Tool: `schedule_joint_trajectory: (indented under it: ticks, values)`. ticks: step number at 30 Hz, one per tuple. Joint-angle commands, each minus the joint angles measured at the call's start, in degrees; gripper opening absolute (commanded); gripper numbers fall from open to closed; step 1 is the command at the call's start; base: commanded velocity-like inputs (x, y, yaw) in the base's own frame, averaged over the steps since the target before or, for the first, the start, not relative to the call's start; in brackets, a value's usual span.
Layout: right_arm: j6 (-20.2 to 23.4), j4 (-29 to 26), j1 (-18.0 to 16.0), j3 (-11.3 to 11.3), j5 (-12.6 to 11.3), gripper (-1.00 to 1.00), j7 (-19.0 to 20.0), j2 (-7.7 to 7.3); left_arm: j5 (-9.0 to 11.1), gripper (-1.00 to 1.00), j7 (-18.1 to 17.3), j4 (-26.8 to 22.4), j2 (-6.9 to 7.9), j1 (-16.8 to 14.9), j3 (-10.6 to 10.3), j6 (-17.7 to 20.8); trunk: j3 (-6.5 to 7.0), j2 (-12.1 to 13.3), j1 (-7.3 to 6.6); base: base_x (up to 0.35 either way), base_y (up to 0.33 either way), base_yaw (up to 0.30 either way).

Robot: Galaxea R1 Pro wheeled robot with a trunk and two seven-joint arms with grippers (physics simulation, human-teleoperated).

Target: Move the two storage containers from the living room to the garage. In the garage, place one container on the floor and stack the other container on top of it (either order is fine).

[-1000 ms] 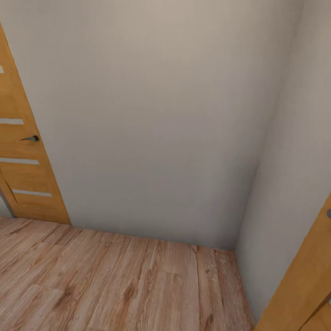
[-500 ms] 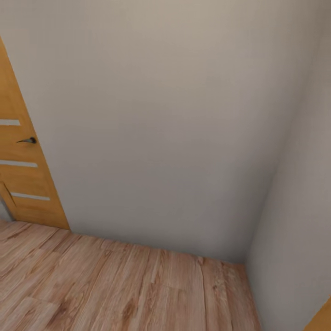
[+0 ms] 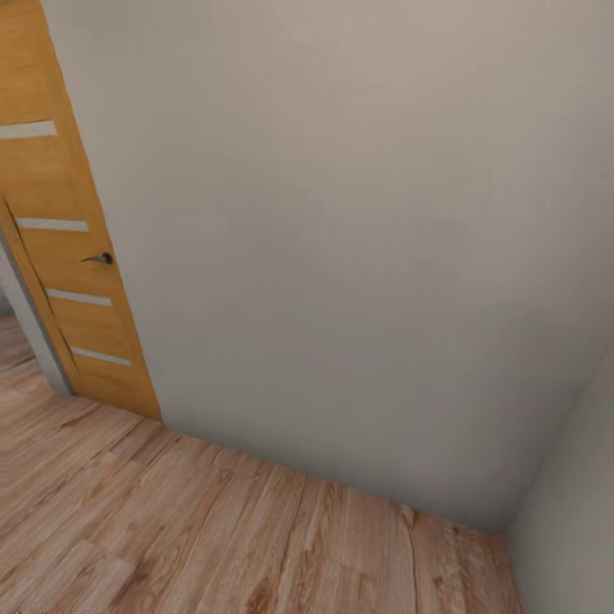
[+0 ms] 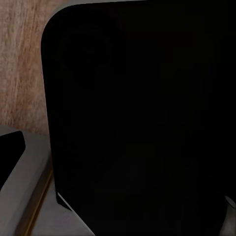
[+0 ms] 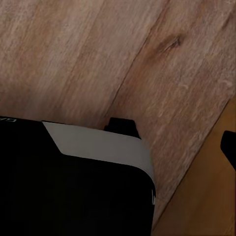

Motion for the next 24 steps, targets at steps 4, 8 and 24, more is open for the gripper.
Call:
schedule_joint_trajectory:
  ticks: [4,8,24]
  values:
    - [-0.3,0.2,-0.1,0.5,-0.5,1.0,0.0,0.05,0.1,1.0,0.1,0.0,-0.01,0.0,0.0,0.0,-0.05,0.0,0.02,0.056,0.0,0.27]
    - [-0.3,0.2,-0.1,0.5,-0.5,1.0,0.0,0.05,0.1,1.0,0.1,0.0,-0.01,0.0,0.0,0.0,-0.05,0.0,0.02,0.006,0.0,0.242]
    - [-0.2,0.2,-0.1,0.5,-0.5,1.0,0.1,0.02,0.1,1.0,0.1,0.0,0.01,0.0,0.1,0.0,-0.05,0.0,0.02,0.005,0.0,0.012]
